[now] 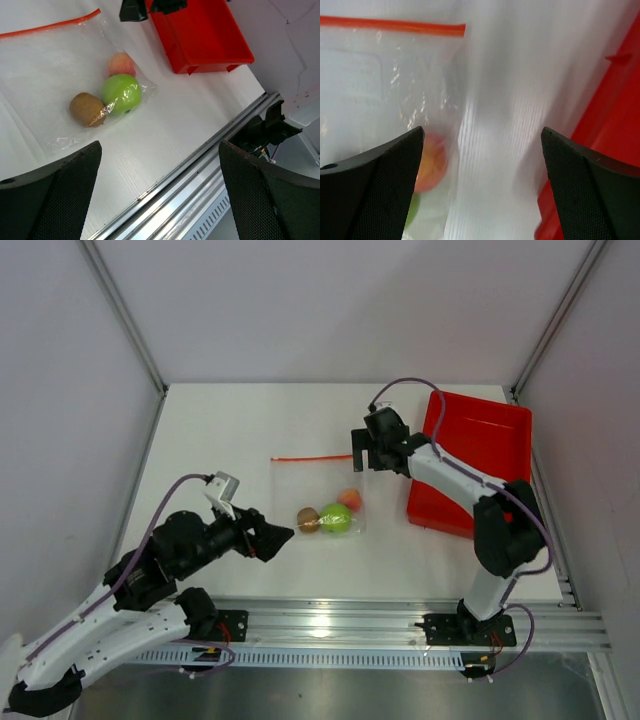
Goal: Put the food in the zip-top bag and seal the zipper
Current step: Reset both arms
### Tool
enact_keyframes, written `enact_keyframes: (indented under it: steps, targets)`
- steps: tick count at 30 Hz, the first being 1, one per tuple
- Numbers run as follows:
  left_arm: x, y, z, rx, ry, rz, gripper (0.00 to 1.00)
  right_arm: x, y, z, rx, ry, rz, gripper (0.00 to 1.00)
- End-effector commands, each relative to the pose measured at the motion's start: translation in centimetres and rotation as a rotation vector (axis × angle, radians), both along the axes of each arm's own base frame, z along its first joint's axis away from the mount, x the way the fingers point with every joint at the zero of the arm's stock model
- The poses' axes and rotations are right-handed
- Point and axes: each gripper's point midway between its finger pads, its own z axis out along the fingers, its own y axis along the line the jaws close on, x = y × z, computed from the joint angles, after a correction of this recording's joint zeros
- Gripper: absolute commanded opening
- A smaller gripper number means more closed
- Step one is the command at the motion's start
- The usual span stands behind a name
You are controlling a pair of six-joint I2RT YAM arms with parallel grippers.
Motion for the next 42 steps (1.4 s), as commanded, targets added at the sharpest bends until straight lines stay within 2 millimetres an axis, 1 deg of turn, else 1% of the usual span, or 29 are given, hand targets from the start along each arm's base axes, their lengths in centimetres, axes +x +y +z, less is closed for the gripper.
enact_keyframes:
  steps: [1, 2, 3, 5, 6, 7, 8, 10, 12, 14, 16, 17, 19, 20, 21, 22, 23, 25, 26, 29, 31, 32, 33, 35, 38, 39, 40, 41, 42]
  targets:
    - [1.1, -1.4, 1.1, -0.034, -0.024, 0.003, 1.0, -2.3, -0.6, 4.9, 0.063, -0.121, -0.041, 0.99]
    - [1.7, -1.8, 1.2, -0.036, -0.033, 0.011, 1.0, -3.9, -1.3, 3.8, 0.044, -0.102, -0.044, 0.99]
    - [2.4, -1.7, 1.4, -0.033, -0.044, 0.027, 1.0, -5.1, -1.6, 5.8, 0.077, -0.144, -0.045, 0.99]
    - [3.8, -1.8, 1.7, -0.049, -0.049, 0.041, 1.0, -7.8, -2.0, 4.9, 0.085, -0.125, -0.037, 0.99]
    - [4.3, -1.8, 1.9, -0.064, -0.041, 0.045, 1.0, -9.0, -2.2, 6.4, 0.125, -0.158, -0.03, 0.99]
    - [4.6, -1.9, 2.1, -0.081, -0.034, 0.033, 0.99, -9.9, -2.4, 6.5, 0.14, -0.156, -0.031, 0.99]
    - [5.4, -1.4, 1.8, -0.099, -0.016, 0.039, 0.99, -11.3, -2.7, 5.5, 0.135, -0.139, -0.021, 0.99]
    - [6.8, -1.1, 1.9, -0.147, -0.001, 0.067, 0.99, -13.0, -3.4, 6.9, 0.181, -0.171, -0.018, 0.99]
    - [8.4, 0.1, 1.3, -0.161, 0.013, 0.124, 1.0, -14.7, -4.1, 6.2, 0.211, -0.165, -0.034, 0.99]
    - [9.4, 1.3, 0.3, -0.162, 0.031, 0.185, 1.0, -16.1, -5.1, 7.3, 0.282, -0.207, -0.067, 0.99]
    - [9.5, 2.1, -0.1, -0.188, 0.038, 0.217, 1.0, -17.5, -6.2, 6.1, 0.304, -0.199, -0.1, 0.99]
    - [9.6, 2.6, -0.1, -0.203, 0.03, 0.232, 1.0, -18.2, -6.6, 7.0, 0.359, -0.229, -0.104, 0.99]
    - [8.5, 3.0, -0.2, -0.257, -0.01, 0.229, 0.99, -19.5, -6.7, 6.0, 0.412, -0.211, -0.103, 0.99]
    - [8.0, 3.1, 0.1, -0.283, -0.029, 0.228, 1.0, -20.2, -6.9, 6.9, 0.466, -0.243, -0.096, 0.99]
    - [7.5, 3.2, -1.2, -0.289, -0.028, 0.224, 0.99, -20.6, -6.9, 6.9, 0.5, -0.247, -0.101, 0.99]
    - [6.9, 3.2, -0.8, -0.313, -0.053, 0.211, 0.99, -21.2, -6.8, 6.1, 0.52, -0.241, -0.086, 0.99]
    - [5.6, 3.6, 0.8, -0.365, -0.123, 0.199, 1.0, -21.7, -7.0, 7.1, 0.574, -0.28, -0.073, 0.99]
    - [4.7, 3.7, -0.2, -0.389, -0.14, 0.188, 1.0, -22.2, -7.2, 7.1, 0.614, -0.296, -0.074, 0.99]
    - [3.5, 3.8, 0.5, -0.424, -0.175, 0.163, 0.99, -22.4, -7.4, 6.4, 0.62, -0.295, -0.082, 0.99]
    - [2.1, 3.6, -1.2, -0.443, -0.156, 0.121, 0.99, -23.2, -7.2, 6.1, 0.69, -0.303, -0.058, 1.0]
    - [0.7, 3.7, -0.9, -0.474, -0.201, 0.09, 0.99, -23.6, -6.8, 6.1, 0.738, -0.305, -0.04, 0.99]
    - [0.5, 3.4, -2.0, -0.485, -0.173, 0.074, 0.99, -23.8, -6.5, 5.7, 0.752, -0.29, -0.038, 0.99]
    - [-0.3, 3.4, -1.7, -0.51, -0.199, 0.055, 0.99, -24.1, -6.2, 4.6, 0.761, -0.266, -0.027, 0.99]
    - [-1.1, 2.0, -3.2, -0.503, -0.13, -0.041, 1.0, -24.6, -5.5, 2.8, 0.769, -0.22, -0.001, 0.99]
    - [-1.8, 0.5, -3.1, -0.575, -0.137, -0.169, 1.0, -25.1, -4.7, 1.2, 0.792, -0.186, 0.023, 0.99]
    - [-1.7, 0.2, -4.0, -0.595, -0.117, -0.187, 1.0, -25.3, -4.5, 1.1, 0.803, -0.187, 0.04, 0.99]
    - [-2.3, 0.1, -3.4, -0.644, -0.105, -0.216, 0.99, -25.5, -4.3, 0.8, 0.808, -0.184, 0.052, 0.99]
    - [-1.8, -0.3, -5.2, -0.66, -0.061, -0.228, 0.99, -25.7, -4.1, 0.8, 0.817, -0.184, 0.07, 0.99]
    - [-2.8, -0.7, -4.8, -0.691, -0.108, -0.308, 0.99, -26.2, -3.2, 0.9, 0.845, -0.18, 0.13, 0.99]
